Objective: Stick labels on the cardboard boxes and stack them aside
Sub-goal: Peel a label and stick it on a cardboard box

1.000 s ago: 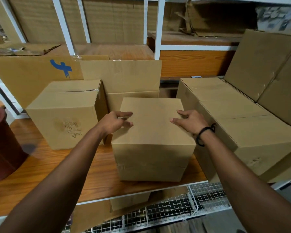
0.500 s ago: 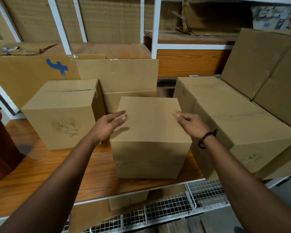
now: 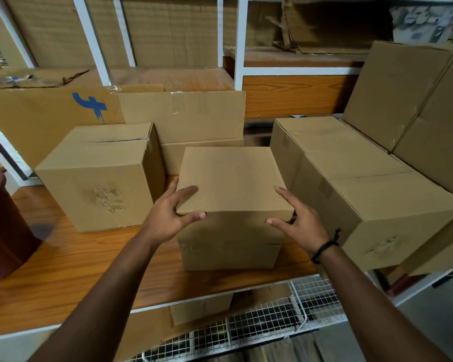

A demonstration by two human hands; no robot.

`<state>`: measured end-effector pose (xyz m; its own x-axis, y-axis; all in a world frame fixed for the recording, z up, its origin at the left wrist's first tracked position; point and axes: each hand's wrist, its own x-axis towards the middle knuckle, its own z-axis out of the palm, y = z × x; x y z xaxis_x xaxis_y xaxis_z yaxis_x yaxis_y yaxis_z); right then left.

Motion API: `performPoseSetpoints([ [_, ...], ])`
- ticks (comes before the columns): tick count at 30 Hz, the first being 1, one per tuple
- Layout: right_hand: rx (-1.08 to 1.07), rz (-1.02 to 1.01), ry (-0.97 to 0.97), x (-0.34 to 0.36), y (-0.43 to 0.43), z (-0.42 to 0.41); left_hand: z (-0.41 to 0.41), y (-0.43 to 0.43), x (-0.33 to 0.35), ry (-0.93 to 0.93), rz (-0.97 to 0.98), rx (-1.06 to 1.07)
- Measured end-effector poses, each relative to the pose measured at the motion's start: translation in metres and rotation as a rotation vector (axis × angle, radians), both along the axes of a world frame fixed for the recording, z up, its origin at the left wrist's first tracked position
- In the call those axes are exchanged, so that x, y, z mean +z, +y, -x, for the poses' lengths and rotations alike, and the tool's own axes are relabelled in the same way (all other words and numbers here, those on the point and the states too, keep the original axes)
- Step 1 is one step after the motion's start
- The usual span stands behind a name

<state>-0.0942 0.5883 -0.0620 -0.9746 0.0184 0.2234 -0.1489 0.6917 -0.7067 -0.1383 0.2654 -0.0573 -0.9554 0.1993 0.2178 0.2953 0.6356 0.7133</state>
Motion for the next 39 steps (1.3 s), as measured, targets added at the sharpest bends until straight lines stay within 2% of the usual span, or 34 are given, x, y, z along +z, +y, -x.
performPoseSetpoints([
  [3, -0.006, 0.031, 0.067, -0.014, 0.0, -0.009, -0.014, -0.004, -0.019, 0.214, -0.045, 0.001],
  [6, -0.03, -0.18, 0.317, -0.04, 0.004, -0.021, -0.035, -0.012, -0.06, 0.393, 0.043, -0.03],
  [8, 0.038, -0.265, 0.374, -0.059, 0.008, -0.019, -0.04, -0.019, -0.094, 0.44, 0.16, -0.068],
  [14, 0.116, -0.314, 0.201, -0.097, 0.004, -0.004, -0.03, -0.018, -0.133, 0.224, 0.307, -0.097],
  [18, 0.057, -0.286, 0.25, -0.082, -0.006, 0.001, -0.031, -0.006, -0.114, 0.283, 0.286, -0.058],
  [21, 0.038, -0.256, 0.285, -0.053, -0.009, 0.0, -0.028, -0.005, -0.086, 0.347, 0.301, 0.005],
  [25, -0.014, -0.095, 0.191, 0.002, -0.007, 0.002, -0.022, 0.0, -0.018, 0.282, 0.222, 0.098],
  [29, 0.0, 0.074, 0.017, 0.058, 0.0, 0.01, -0.006, 0.0, 0.04, 0.322, 0.197, 0.114],
  [34, 0.048, 0.07, -0.088, 0.091, 0.011, 0.035, 0.026, 0.0, 0.063, 0.064, 0.202, 0.123],
  [39, 0.024, 0.072, -0.205, 0.084, 0.007, 0.064, 0.046, 0.004, 0.052, -0.052, 0.121, 0.125],
])
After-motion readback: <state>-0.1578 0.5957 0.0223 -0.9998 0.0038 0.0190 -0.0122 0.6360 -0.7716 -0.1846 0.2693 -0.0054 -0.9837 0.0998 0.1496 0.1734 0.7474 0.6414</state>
